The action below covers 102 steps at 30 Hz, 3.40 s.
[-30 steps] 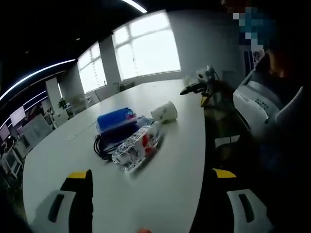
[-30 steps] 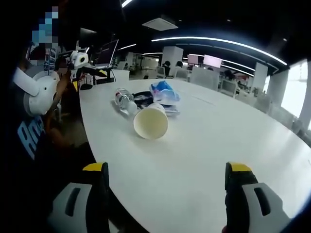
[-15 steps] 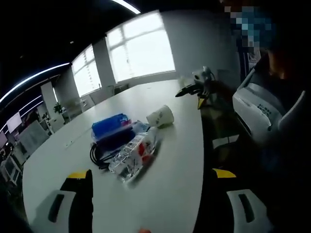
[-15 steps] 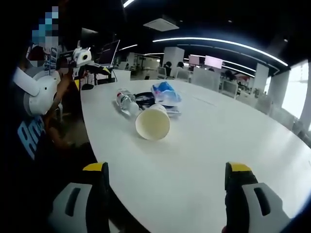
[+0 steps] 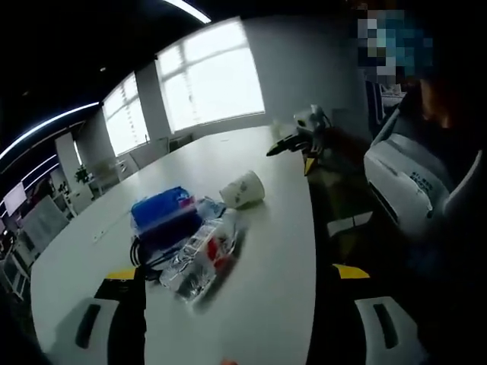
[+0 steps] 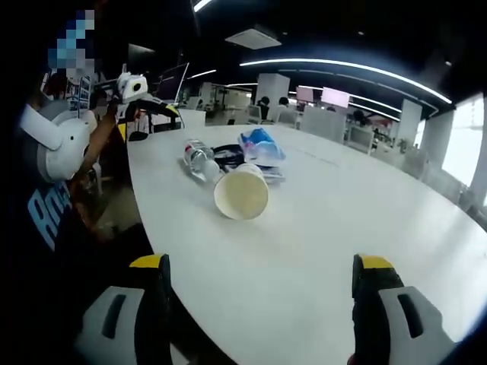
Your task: Arrange the tabletop items into an orderly group along one side of the table until the central work area is clear of visible clutter.
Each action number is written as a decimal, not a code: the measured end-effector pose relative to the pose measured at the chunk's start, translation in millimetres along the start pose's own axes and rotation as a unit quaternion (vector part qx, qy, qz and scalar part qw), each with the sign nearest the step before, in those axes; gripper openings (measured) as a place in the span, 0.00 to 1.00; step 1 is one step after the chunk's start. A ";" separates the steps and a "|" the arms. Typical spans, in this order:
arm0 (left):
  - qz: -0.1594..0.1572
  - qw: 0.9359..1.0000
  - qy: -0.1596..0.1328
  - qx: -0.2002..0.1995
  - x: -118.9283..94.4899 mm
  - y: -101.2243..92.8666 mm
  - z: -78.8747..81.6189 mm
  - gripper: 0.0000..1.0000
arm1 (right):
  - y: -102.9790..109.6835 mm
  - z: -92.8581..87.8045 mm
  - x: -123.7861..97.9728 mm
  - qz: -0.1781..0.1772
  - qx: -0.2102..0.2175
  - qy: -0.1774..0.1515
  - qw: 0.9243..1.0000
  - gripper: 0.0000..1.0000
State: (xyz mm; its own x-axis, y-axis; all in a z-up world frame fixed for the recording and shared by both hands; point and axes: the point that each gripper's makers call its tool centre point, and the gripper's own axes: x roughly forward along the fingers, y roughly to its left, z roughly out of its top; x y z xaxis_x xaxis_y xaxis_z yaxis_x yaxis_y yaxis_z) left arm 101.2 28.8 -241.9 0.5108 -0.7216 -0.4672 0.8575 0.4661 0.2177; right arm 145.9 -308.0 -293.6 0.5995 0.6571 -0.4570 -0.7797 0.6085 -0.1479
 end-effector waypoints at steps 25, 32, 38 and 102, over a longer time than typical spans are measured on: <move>-0.052 0.999 -0.001 0.007 42.8 -7.2 14.4 0.90 | 1.0 1.8 3.9 0.007 -0.002 0.001 1.000 0.96; -0.064 0.998 0.000 0.008 50.0 -8.7 16.4 0.88 | 3.4 1.9 6.7 0.011 -0.002 0.001 1.000 0.95; -0.069 0.998 -0.008 0.011 56.1 -5.5 20.9 0.82 | 3.0 2.3 6.9 0.013 -0.003 0.001 1.000 0.95; -0.188 0.980 0.045 0.052 138.9 -1.2 42.4 0.59 | 7.4 4.1 11.0 0.022 -0.006 -0.008 1.000 0.90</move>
State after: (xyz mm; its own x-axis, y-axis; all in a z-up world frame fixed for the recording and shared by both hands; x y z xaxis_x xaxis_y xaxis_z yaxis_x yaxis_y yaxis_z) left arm 173.7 -93.7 -270.8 0.1552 -0.7822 -0.6034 0.9879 0.1192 0.0995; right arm 147.5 -294.4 -296.1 0.5675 0.6904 -0.4487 -0.8075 0.5732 -0.1393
